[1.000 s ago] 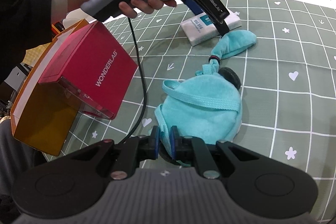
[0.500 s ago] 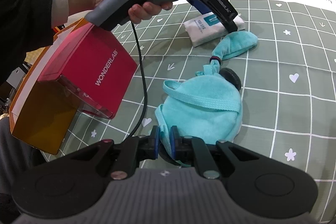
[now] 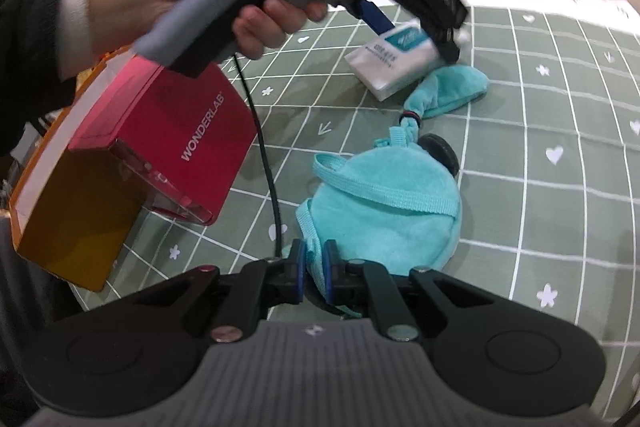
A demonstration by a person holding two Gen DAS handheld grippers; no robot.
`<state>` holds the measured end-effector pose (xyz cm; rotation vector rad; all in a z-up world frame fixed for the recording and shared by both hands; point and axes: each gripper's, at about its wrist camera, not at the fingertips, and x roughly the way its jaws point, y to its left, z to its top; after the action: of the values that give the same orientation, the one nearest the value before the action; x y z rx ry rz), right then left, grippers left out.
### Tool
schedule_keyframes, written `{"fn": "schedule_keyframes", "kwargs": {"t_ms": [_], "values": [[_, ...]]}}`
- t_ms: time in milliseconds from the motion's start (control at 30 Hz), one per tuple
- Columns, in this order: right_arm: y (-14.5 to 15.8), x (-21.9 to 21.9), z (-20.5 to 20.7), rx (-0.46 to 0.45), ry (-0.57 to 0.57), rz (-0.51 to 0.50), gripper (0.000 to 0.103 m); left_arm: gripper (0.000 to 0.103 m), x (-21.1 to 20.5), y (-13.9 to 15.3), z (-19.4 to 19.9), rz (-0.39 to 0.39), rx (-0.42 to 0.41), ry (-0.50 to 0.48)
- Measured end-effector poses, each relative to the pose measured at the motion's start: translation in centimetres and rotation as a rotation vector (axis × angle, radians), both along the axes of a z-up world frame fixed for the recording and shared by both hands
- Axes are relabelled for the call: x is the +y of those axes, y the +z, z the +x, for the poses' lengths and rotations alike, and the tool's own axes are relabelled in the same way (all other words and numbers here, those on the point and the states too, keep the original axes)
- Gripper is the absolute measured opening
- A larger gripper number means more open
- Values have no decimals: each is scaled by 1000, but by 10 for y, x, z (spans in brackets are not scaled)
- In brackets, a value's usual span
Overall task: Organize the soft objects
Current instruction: 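Lift and carry the teal pouch and tissue pack with both tools over the box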
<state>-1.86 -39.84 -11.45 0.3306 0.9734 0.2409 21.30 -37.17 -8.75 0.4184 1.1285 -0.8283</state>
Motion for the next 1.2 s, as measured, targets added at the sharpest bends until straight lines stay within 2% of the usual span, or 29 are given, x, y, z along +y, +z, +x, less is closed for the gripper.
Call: {"fn": "schedule_keyframes", "kwargs": {"t_ms": [167, 300, 433, 500, 567, 733, 900, 1200], "values": [[4, -3, -3, -13, -20, 5, 4, 77, 13, 33, -13, -129, 82, 104], [8, -16, -8, -27, -61, 37, 4, 77, 29, 69, -39, -194, 56, 134], [10, -32, -13, -42, -106, 73, 4, 77, 50, 111, -76, -232, -14, 125], [11, -39, -15, -52, -129, 89, 4, 77, 64, 123, -87, -262, 0, 144], [13, -43, -17, -62, -144, 105, 4, 77, 82, 133, -98, -283, 50, 151], [18, -42, -19, -81, -152, 129, 3, 77, 126, 146, -130, -350, 51, 183], [31, -37, -20, -105, -171, 169, 2, 77, 168, 145, -150, -432, 82, 215], [72, -20, -20, -178, -194, 210, 2, 77, 233, 132, -155, -504, 103, 312]]}}
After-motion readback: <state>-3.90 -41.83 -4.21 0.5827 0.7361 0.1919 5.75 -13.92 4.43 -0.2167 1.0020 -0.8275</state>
